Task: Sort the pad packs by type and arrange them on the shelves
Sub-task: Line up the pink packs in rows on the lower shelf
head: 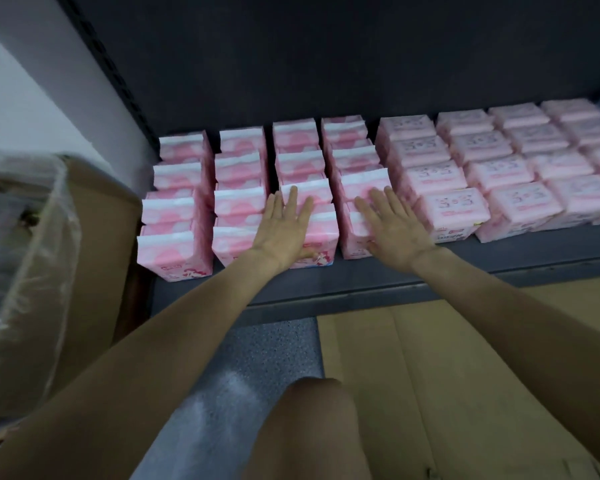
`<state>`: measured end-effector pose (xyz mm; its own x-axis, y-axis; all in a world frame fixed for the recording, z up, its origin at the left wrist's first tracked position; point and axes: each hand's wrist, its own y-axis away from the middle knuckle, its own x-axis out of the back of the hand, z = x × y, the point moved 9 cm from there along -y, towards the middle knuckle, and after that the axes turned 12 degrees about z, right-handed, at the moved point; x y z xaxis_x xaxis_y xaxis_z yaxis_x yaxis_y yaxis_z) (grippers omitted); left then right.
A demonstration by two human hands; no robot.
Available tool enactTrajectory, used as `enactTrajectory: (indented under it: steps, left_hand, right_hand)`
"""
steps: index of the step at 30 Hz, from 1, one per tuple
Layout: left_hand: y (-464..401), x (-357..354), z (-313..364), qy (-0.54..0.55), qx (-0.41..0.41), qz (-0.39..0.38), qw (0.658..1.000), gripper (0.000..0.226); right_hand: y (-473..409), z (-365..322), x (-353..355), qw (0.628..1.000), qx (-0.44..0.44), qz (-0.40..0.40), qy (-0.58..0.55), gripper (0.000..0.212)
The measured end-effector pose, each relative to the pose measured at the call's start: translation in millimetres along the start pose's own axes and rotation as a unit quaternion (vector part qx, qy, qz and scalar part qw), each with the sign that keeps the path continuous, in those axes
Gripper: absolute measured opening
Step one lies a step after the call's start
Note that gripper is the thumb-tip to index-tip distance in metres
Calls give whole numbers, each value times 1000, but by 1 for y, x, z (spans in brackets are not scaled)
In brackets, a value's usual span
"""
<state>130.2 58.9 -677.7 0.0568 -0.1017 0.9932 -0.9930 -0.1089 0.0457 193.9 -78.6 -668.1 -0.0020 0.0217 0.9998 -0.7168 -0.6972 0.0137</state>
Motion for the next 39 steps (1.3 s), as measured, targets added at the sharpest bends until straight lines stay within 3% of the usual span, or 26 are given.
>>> enactTrajectory:
  steps: [3,6,10,13,15,21,26,30,35,39]
  left_hand:
    - [-2,1,-1,-10,-5,0,1000,102]
    - [2,15,-3,68,0,30,997,102]
    - [27,66,-25,226,49,163,959,68]
    - [53,89,-45,283,62,194,937,47]
    - [56,95,-56,293,61,199,933,38]
    - [46,94,-63,273,80,257,924,33]
    - [22,112,-43,248,70,337,906,34]
    - [5,98,-19,210,73,289,931,53]
    - [-3,42,26,112,-17,75,991,122]
    - [-8,11,18,9,-5,28,1000,131]
  right_hand:
    - [9,-3,14,1000,8,5,26,76]
    - [21,0,40,999,33,19,29,69]
    - [33,4,99,990,96,90,47,53]
    - [45,5,146,975,128,178,32,33]
    - [40,12,163,973,109,203,11,33]
    - [-7,6,123,962,53,232,-135,28]
    - [-41,16,82,944,40,270,-185,31]
    - [-37,40,51,934,-4,265,-238,39]
    - [-35,43,13,915,-85,114,-377,62]
    - [-36,41,-7,892,-145,79,-421,73]
